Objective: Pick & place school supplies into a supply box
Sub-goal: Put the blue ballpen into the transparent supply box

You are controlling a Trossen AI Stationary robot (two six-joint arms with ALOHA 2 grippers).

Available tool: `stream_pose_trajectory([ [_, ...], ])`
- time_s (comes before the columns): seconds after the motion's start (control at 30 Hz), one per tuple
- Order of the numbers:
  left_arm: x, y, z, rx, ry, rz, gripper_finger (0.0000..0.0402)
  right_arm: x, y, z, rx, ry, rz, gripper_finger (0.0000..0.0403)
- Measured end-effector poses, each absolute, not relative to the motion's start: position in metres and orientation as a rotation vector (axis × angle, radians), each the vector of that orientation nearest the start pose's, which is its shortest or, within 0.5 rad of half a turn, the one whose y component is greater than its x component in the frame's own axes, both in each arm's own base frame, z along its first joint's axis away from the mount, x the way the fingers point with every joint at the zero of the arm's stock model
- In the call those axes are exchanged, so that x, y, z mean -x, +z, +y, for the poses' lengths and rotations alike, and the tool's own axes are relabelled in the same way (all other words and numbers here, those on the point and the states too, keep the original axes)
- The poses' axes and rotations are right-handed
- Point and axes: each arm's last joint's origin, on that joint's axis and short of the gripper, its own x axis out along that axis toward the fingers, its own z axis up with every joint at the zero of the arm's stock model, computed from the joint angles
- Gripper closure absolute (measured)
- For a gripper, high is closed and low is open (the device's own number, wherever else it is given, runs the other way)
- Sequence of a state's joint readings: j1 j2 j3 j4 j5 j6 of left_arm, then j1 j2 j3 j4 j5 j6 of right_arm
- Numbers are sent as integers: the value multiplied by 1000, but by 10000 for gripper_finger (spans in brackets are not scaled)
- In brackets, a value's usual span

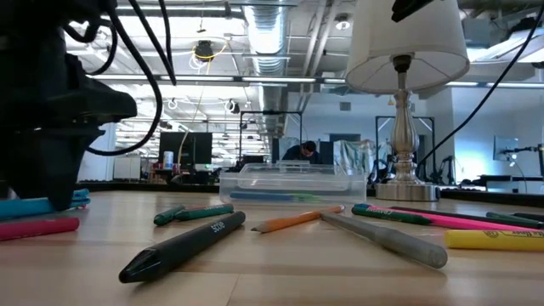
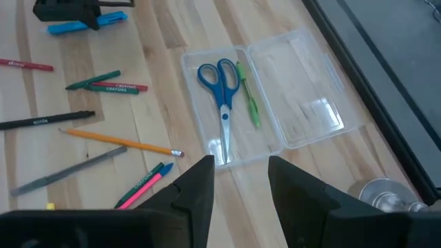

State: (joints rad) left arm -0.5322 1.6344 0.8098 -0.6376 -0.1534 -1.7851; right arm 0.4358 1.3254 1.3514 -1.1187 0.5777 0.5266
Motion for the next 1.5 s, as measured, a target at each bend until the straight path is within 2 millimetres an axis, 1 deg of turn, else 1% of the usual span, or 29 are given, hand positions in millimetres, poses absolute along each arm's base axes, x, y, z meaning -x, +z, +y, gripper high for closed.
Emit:
stream_pose_trajectory([
  [0.13,-227,135,-127,869,831,1197,318,-226,344,86,45,-372,880,272],
  [0.27,-230,137,-127,739,724,1225,340,-227,344,83,40,-383,880,272],
  [0.4,-231,136,-128,608,616,1242,342,-228,344,81,38,-391,881,272],
  [0.6,-234,136,-128,411,438,1274,328,-228,344,80,48,-388,884,272],
  [0.77,-238,137,-125,403,415,1276,334,-229,344,80,57,-384,886,272],
  [0.87,-250,142,-124,413,365,1204,344,-229,344,80,57,-383,886,272],
  [0.97,-257,143,-118,408,331,1173,351,-229,344,80,58,-383,887,272],
  [1.13,-272,151,-108,421,317,1110,349,-228,344,80,60,-383,890,272],
  [1.33,-299,178,-91,301,281,1011,348,-228,344,80,58,-382,890,272],
  [1.43,-313,193,-75,214,288,951,348,-228,344,80,52,-384,889,272],
  [1.5,-321,200,-61,159,292,920,348,-228,344,80,32,-393,885,272],
])
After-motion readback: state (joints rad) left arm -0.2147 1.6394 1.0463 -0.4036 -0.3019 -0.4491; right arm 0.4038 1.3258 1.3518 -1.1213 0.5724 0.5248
